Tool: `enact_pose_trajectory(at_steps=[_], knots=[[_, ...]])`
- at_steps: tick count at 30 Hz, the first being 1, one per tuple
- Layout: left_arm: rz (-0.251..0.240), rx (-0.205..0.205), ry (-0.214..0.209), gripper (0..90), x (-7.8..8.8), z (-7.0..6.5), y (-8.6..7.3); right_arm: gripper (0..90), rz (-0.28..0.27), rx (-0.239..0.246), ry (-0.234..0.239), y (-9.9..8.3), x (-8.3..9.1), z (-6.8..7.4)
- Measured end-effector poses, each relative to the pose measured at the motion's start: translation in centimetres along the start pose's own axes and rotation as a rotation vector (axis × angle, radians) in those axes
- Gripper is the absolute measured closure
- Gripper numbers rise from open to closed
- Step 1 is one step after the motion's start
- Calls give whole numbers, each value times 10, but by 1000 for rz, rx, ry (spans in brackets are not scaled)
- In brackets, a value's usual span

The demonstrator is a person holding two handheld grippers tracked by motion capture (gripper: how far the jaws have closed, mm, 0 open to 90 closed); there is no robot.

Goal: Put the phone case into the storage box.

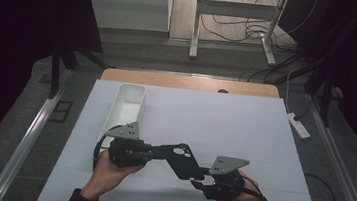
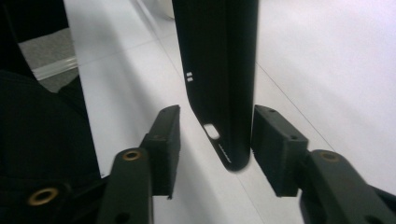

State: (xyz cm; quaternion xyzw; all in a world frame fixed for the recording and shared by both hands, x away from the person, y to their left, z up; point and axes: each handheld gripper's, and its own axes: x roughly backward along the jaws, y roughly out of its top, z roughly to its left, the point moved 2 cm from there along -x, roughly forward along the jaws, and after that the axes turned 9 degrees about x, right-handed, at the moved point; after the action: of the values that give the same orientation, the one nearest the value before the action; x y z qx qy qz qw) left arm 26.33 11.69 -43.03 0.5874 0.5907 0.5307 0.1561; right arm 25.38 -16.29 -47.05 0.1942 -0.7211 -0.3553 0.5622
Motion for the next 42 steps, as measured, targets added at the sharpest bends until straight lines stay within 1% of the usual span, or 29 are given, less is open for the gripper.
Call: enact_pose_trajectory(at_steps=[6,9,13,15,17,18,22,27,34,35,36,39,42], knots=[[19,-12,26,827,3,5,1,382,47,-42,-43,-3,6,-3],[24,-20,38,827,5,7,1,339,55,-68,-62,-5,9,-5],[27,-21,50,826,7,10,3,269,72,-83,-93,-9,14,-8],[33,-26,58,826,9,12,4,238,76,-97,-95,-10,16,-9],[39,-28,65,827,10,13,5,195,76,-118,-109,-13,20,-10],[41,-28,69,827,11,14,5,195,76,-118,-109,-13,20,-10],[42,-23,78,826,18,20,8,116,53,-153,-126,-17,29,-12],[42,-19,86,826,25,25,10,74,46,-165,-135,-22,36,-11],[49,-16,96,826,31,31,13,33,64,-168,-149,-29,42,-10],[50,-15,97,825,33,32,13,17,69,-177,-155,-32,44,-10],[53,-13,99,825,34,34,14,17,69,-177,-155,-32,44,-10],[48,-4,106,825,39,37,14,0,70,-199,-167,-39,48,-12],[44,1,107,825,43,40,15,0,65,-224,-197,-46,52,-14]])
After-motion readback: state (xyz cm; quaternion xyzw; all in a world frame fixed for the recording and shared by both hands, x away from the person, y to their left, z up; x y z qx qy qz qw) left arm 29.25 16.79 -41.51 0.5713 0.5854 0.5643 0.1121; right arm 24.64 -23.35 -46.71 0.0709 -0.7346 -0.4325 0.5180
